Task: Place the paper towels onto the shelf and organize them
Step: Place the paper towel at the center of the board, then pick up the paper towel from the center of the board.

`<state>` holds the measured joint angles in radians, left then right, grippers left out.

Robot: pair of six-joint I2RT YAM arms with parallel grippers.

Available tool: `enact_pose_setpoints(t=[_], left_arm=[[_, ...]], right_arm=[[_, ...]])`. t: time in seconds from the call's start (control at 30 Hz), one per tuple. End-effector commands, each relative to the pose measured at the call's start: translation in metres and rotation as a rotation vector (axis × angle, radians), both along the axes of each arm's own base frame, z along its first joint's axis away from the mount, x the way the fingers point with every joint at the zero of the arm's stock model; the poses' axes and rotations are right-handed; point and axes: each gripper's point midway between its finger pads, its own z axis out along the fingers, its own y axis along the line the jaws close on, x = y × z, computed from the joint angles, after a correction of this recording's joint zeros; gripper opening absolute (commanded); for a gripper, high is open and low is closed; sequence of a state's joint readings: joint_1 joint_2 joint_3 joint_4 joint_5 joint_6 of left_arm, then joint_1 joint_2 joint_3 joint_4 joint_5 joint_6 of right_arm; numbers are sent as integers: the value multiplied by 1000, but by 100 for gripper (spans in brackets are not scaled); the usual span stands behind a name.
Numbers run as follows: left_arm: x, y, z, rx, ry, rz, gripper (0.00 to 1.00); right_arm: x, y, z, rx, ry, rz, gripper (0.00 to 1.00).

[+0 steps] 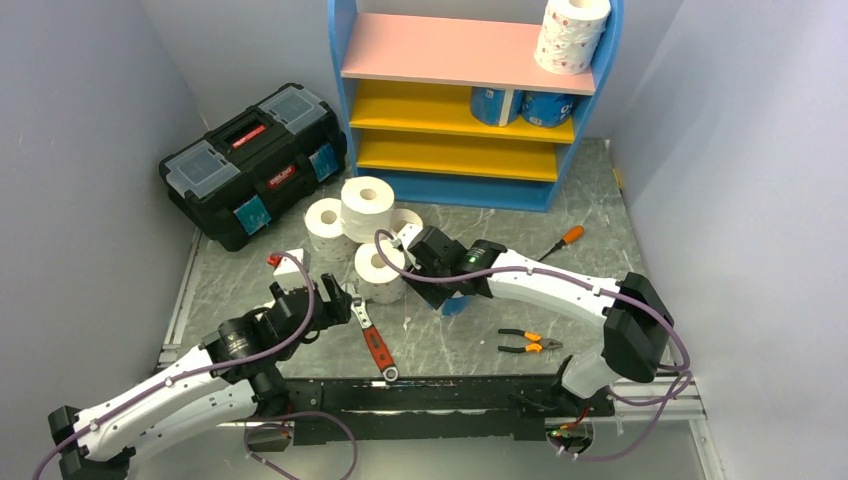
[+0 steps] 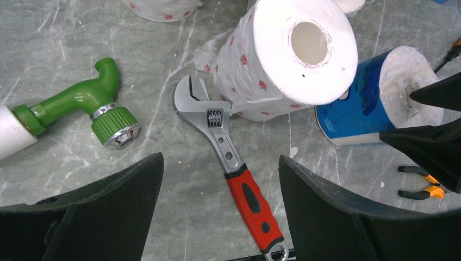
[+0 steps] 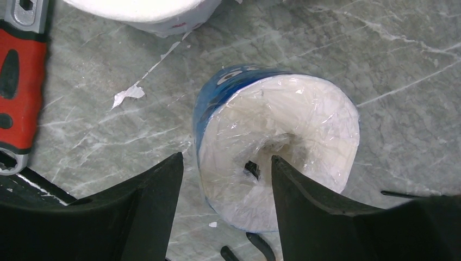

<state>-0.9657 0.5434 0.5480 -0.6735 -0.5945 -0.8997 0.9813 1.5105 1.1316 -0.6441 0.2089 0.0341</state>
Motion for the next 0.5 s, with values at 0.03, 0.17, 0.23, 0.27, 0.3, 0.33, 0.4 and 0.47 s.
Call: enact_pose_setpoints(t=[0.03, 0.17, 0.23, 0.27, 0.3, 0.33, 0.4, 0.47], left_arm=[[3, -4, 10, -21, -12, 3, 83], [2, -6, 8, -26, -10, -2, 83], [2, -6, 8, -27, -6, -3, 83], [2, -5, 8, -27, -5, -1, 83], [1, -4, 7, -26, -4, 1, 83], [1, -4, 7, -24, -4, 2, 83], [1, -3, 8, -25, -7, 4, 83], [1, -3, 8, -29, -10, 5, 83]], right_arm=[[4, 10, 11, 54, -29, -16, 62], [3, 7, 6, 39, -23, -15, 59], [3, 5, 4, 28, -20, -15, 56], [2, 5, 3, 23, -17, -15, 56], [2, 5, 2, 19, -16, -14, 55], [2, 5, 2, 20, -14, -14, 55], [2, 5, 0, 16, -8, -13, 53], [1, 5, -2, 10, -3, -11, 50]])
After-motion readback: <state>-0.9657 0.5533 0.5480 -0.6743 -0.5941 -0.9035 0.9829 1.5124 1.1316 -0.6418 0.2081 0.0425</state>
